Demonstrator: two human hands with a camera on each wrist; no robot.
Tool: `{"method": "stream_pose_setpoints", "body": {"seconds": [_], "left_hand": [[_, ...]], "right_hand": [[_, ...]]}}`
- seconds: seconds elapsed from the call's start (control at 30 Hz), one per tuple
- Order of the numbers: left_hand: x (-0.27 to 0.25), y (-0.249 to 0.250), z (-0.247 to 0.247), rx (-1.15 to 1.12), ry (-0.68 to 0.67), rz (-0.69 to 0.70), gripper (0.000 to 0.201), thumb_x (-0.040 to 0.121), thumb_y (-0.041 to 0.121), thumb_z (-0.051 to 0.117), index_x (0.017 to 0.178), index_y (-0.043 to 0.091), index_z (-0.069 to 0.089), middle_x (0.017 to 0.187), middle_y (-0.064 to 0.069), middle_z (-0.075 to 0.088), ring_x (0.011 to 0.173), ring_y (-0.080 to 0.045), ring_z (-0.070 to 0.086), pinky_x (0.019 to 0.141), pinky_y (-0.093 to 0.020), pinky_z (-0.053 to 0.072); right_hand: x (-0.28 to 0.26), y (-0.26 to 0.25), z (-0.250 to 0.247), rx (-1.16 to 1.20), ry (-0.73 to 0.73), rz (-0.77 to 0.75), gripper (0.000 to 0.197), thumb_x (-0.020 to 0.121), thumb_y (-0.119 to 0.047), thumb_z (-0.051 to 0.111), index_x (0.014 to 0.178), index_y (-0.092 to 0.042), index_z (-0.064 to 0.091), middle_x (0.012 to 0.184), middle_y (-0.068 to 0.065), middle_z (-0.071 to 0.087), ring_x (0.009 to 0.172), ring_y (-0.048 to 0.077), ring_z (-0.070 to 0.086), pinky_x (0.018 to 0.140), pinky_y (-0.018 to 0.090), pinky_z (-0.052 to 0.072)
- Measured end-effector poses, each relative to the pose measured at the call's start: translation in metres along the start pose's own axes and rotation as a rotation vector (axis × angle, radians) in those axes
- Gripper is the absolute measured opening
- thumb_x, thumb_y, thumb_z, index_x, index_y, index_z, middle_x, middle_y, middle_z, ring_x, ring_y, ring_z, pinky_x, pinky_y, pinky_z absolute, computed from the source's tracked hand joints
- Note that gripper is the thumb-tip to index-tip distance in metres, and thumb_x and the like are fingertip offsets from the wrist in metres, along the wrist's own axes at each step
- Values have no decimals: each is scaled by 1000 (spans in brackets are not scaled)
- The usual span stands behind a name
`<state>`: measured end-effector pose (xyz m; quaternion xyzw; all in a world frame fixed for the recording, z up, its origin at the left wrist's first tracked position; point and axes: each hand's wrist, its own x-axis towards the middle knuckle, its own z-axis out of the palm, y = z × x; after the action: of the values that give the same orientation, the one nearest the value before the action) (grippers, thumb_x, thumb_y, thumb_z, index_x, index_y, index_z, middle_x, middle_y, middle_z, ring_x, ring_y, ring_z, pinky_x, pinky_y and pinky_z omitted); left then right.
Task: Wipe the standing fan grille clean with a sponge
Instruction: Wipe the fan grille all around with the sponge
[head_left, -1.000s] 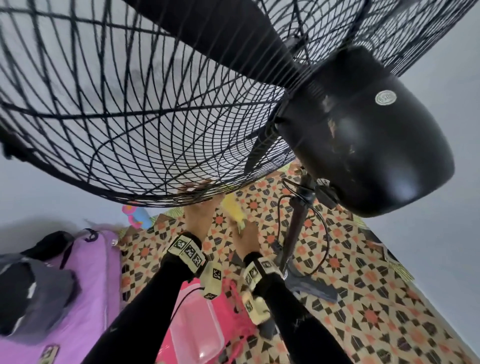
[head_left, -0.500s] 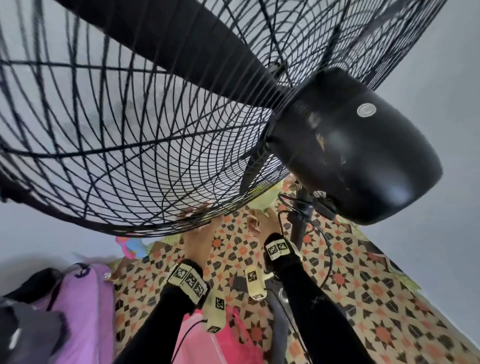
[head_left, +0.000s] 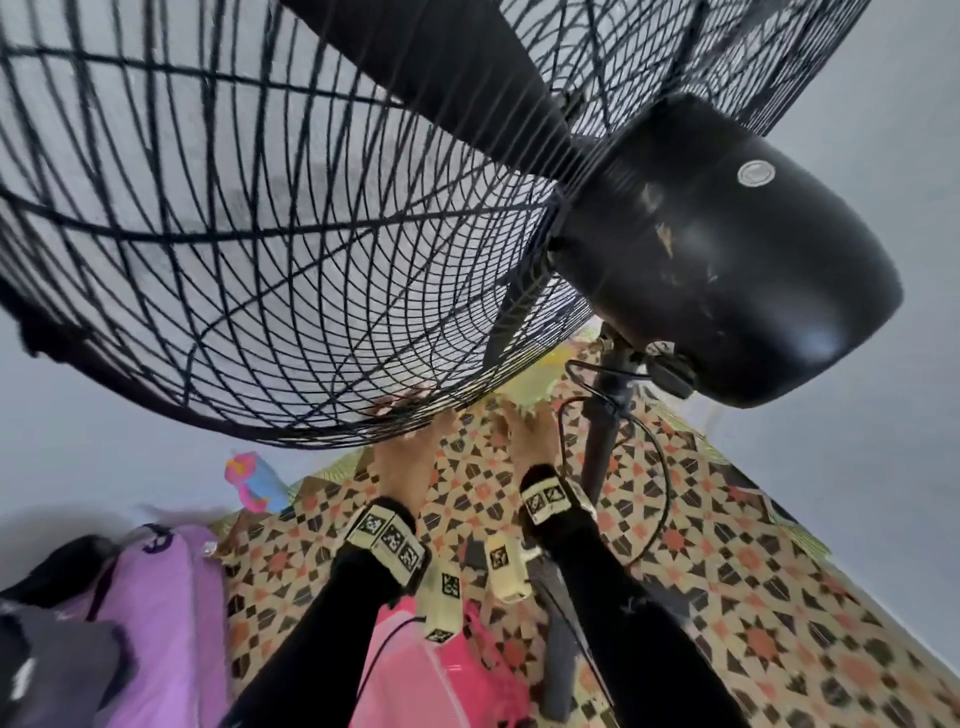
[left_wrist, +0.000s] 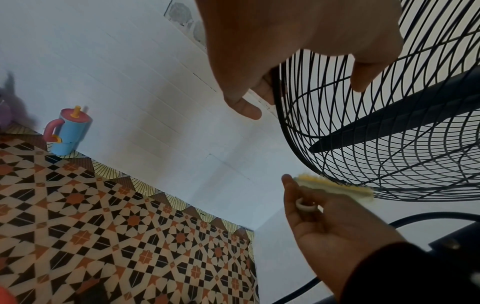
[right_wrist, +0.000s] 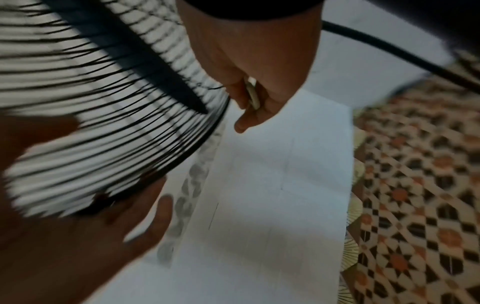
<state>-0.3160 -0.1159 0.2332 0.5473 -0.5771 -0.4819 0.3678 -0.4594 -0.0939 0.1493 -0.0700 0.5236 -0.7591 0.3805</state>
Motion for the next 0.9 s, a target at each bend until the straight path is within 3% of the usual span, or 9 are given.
{"method": "stream_pose_setpoints", "body": {"seconds": [0.1,0.2,0.33,0.43,0.53,0.6,0.73,0.83,0.9], "left_hand": [[2,-4,-2,-50,-1,42,68,83,37,88,140,19,56,140,1,59,129,-15,54,105,-24,36],[6,-10,-2,-46,-8,62,60,77,48,87,126,31,57,132,6,63,121,-16,60,105,-29,40],[7,-12,1,-63,-5,62,60,84,31,87,131,27,50,132,6,60,117,-9,59,91,-6,37],[9,-19,2,-46,7,65,66,84,35,87,138,20,51,132,9,57,124,-13,53,103,-20,34],[12,-21,3,-49,43,26,76,81,38,88,143,16,49,131,9,55,121,-12,51,104,-24,33],[13,-21,4,-45,48,39,71,82,33,88,139,15,51,131,6,56,122,-13,52,107,-25,34],[16,-18,3,-44,31,68,56,82,30,89,128,19,58,135,-4,63,124,-21,57,109,-28,38],[18,-23,3,-22,-8,69,45,78,47,88,111,35,60,126,6,65,119,-24,65,112,-42,47],[17,-22,2,-26,-28,87,43,77,51,87,108,37,61,126,10,64,119,-23,66,111,-43,48]], "right_hand": [[-13,20,-14,-312,-101,-108,20,99,-14,65,117,-20,59,95,5,76,77,26,74,60,29,58],[-30,51,-48,-597,-266,-198,11,103,-9,55,110,-4,61,97,-4,76,71,19,72,57,28,55],[-8,35,-45,-284,-159,12,30,101,-10,58,130,-18,56,108,2,76,92,21,75,81,37,62],[11,11,-18,-55,-111,198,21,99,-14,64,116,-12,51,105,8,76,89,28,76,83,46,62],[4,-2,5,68,-160,212,8,105,-10,52,110,-5,48,113,13,70,72,14,73,63,30,59],[-18,4,5,59,-196,234,12,103,-5,52,114,-3,47,112,13,74,67,15,71,52,24,52],[-53,41,-12,-155,-248,255,27,97,11,53,121,-1,55,84,2,78,70,14,73,60,24,53],[-37,34,-13,-220,-100,111,19,99,-4,59,112,-17,60,105,14,76,86,23,71,68,27,56],[-14,17,-8,-161,22,81,22,98,-12,64,118,-17,58,110,16,74,84,23,74,66,30,59]]}}
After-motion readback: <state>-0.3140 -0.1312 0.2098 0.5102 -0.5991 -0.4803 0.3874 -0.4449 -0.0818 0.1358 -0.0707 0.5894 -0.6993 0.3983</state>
